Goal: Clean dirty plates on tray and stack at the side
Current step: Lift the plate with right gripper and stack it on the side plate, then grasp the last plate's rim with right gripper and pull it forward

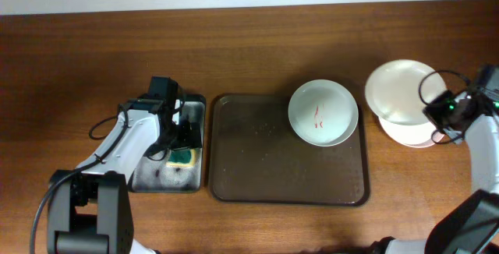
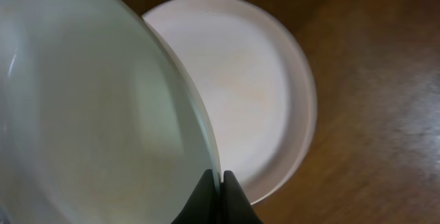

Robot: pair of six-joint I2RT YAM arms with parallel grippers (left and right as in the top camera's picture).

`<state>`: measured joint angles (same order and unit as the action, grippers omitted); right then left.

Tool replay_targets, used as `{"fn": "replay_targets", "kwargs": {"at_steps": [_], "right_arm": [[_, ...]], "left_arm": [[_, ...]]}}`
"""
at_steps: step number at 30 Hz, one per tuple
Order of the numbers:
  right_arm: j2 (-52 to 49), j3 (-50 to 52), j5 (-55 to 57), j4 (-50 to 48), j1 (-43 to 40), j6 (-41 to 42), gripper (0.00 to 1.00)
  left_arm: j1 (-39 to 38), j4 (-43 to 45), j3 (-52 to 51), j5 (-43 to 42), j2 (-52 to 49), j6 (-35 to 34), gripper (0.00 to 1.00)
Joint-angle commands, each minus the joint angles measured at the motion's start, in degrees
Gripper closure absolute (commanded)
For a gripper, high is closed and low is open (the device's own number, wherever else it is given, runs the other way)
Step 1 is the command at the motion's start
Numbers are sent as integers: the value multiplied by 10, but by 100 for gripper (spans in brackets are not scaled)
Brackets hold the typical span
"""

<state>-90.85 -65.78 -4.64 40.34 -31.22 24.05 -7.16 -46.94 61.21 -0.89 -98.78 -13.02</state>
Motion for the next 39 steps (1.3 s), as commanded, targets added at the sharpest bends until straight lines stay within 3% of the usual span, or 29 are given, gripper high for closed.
{"fn": "replay_targets", "kwargs": {"at_steps": [1,2,4,5,7,11,14,19,21,25,27,35,37,39], "right_arm": [[-32,-8,-12,0,-34,5,96],[-38,-8,-12,-2,-38,5,93],[-43,-8,-44,-18,-35,5,63],[-43,-8,-83,-26,-31,5,55],[-43,-8,-188,-42,-11,-5,48],[-43,-8,-216,-32,86,-93,46],[-52,-8,-89,-33,172,-104,46],[-117,-8,-57,-69,236,-157,47],[-155,-8,-54,-91,241,-157,54],[-181,-8,-129,-95,242,-163,90],[-180,-8,-174,-90,242,-163,96],[-179,-8,-318,37,307,-162,95],[-179,-8,-307,17,334,-161,68],[-179,-8,-303,-12,335,-161,56]], "left_arm": [[2,1,7,-4,10,3,1],[2,1,7,-4,10,3,1],[2,2,7,-4,10,3,1],[2,2,7,-4,10,3,1],[2,2,7,-4,10,3,1],[2,1,7,-4,10,3,1],[2,1,7,-4,10,3,1],[2,2,7,-4,10,3,1],[2,1,7,-4,10,3,1],[2,2,7,-4,10,3,1],[2,2,7,-4,10,3,1],[2,3,7,-4,10,3,1],[2,3,7,-5,10,3,1],[2,3,7,-5,10,3,0]]}}
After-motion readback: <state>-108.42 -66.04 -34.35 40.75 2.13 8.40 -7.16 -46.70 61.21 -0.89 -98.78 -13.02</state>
